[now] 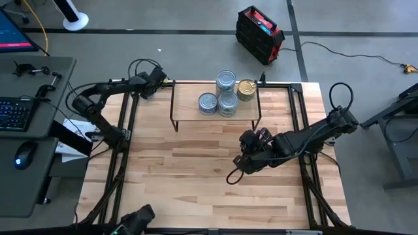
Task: Stack canned seafood by type on shelf
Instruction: Move the blue tuna can closer to the center
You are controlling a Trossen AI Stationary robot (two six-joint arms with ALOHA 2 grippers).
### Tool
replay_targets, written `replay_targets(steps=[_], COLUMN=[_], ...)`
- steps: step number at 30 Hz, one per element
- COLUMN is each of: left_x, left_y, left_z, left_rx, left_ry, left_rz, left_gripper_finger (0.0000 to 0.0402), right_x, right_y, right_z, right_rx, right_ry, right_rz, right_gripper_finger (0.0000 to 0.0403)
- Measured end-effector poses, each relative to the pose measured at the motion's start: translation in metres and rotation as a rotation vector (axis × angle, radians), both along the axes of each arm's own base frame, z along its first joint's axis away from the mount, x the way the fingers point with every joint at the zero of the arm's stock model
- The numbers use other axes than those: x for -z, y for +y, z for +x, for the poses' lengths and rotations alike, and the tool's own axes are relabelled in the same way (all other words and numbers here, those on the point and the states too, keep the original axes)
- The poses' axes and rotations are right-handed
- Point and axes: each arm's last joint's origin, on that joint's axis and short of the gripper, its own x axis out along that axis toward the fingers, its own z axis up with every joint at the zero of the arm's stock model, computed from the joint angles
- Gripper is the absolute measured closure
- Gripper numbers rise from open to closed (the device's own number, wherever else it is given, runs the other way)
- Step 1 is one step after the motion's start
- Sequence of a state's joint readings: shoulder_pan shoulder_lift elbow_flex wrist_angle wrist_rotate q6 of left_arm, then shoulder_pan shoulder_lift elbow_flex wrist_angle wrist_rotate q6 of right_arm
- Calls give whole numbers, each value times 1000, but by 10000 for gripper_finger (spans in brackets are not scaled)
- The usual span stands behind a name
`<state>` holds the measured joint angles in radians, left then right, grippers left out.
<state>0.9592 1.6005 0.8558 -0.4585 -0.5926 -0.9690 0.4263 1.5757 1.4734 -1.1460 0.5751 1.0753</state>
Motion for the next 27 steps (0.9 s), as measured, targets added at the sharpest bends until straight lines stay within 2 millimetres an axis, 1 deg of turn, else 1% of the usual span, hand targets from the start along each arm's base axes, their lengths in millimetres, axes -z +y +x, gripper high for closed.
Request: replay_targets(steps=[2,4,10,15,20,23,27], left_x=[9,15,20,20,21,21,21], left_y=[0,-3,-18,-35,-49,-57,-70], left_z=[1,5,17,25,29,31,32], left_rx=[-22,-1,135,324,653,805,917], left_ry=[2,26,136,312,532,603,674], left_rz=[-34,-62,-142,-239,-414,-507,-611], left_gripper_finger=[401,401,401,401,401,402,402], right_x=[0,0,1,0,0,0,0], right_y=[0,0,-1,-2,-3,-3,-3], right_z=[0,-1,-2,-2,-2,-2,-2], right_rx=[-2,-10,-58,-59,-83,-94,-92], right_ry=[3,12,51,46,57,62,60], right_rz=[-2,-9,-47,-93,-113,-123,-129], right_gripper_finger=[403,403,403,403,403,403,403])
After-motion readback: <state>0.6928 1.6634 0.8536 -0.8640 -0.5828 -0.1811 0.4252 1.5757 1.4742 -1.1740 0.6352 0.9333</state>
